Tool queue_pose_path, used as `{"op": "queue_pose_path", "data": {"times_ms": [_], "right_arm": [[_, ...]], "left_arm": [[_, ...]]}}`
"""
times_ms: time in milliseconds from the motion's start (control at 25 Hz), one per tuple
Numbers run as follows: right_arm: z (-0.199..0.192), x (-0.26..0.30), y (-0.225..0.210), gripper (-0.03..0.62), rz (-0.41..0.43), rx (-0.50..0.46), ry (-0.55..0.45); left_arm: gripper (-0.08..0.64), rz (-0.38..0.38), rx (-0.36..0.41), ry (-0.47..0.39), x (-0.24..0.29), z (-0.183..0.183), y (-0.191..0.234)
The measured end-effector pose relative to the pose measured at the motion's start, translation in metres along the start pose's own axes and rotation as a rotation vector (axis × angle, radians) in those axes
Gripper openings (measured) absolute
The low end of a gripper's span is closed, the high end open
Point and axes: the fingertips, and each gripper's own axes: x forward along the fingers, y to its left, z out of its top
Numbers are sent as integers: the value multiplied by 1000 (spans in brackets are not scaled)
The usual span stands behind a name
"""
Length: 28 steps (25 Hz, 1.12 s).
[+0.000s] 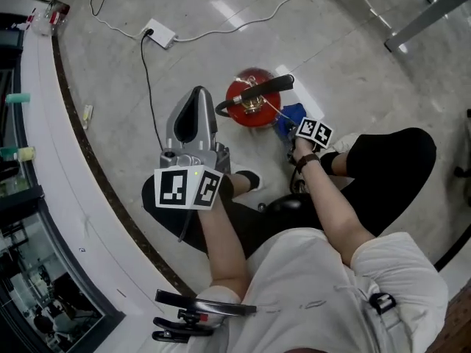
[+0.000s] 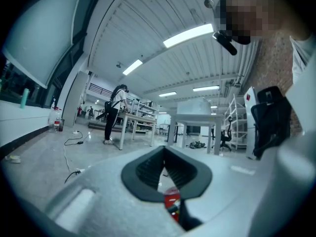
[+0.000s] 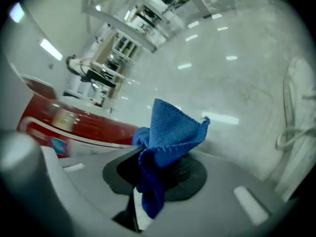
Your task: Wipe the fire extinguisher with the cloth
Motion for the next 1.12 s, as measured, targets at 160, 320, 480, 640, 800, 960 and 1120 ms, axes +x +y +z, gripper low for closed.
{"op": "queue_pose_path", "data": {"times_ms": [160,320,480,640,800,960,1120], "right_arm": [[32,-107,115,97,292,-227,-76],[62,-204,212,97,605,-286,-182],[59,-216,269,95,807,-256,-163],[61,-202,251,94,873,-107,-186],[67,-137,183,92,658,-72,-190],[34,-22,57,92,346,62,-59],[13,50,-29,92,103,160,-14]], "left_arm": [[-2,-23,-1,-33,14,20,6],[-2,-58,-23,-61,30,30,-1],[-2,-85,-35,-67,40,30,-16],[-2,-94,-36,-47,34,23,-25],[-2,-65,-21,-34,27,19,-15],[-2,-37,-27,-13,22,8,-11],[-2,-24,-25,31,20,-5,-6]]}}
